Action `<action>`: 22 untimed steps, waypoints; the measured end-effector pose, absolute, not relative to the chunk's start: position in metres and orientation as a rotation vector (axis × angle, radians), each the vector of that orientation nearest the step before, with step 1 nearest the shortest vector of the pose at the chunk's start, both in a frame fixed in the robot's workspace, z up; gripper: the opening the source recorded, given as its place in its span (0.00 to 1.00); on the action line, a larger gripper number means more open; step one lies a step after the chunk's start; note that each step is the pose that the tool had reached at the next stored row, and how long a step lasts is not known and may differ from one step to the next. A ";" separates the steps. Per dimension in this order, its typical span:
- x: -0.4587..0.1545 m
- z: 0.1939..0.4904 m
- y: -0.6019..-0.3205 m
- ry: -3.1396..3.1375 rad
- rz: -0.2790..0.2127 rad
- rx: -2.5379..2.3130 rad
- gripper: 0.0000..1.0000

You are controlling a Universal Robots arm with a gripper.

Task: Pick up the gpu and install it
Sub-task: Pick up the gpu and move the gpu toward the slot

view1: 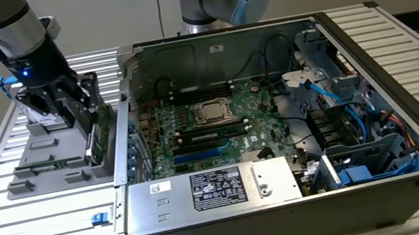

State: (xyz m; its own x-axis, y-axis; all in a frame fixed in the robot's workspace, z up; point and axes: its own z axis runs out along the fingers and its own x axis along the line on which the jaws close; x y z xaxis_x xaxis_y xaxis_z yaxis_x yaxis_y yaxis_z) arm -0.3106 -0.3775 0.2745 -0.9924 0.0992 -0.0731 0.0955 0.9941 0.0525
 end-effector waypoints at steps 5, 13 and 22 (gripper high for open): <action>-0.311 0.269 -0.382 3.054 0.108 0.149 0.52; -0.311 0.255 -0.384 3.052 0.114 0.149 0.52; -0.311 0.247 -0.377 3.051 0.099 0.148 0.52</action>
State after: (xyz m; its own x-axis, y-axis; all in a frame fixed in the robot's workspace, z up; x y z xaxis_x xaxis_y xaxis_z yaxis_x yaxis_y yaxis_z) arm -0.3108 -0.3775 0.2472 -0.9917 0.0992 -0.0823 0.0936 0.9932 0.0689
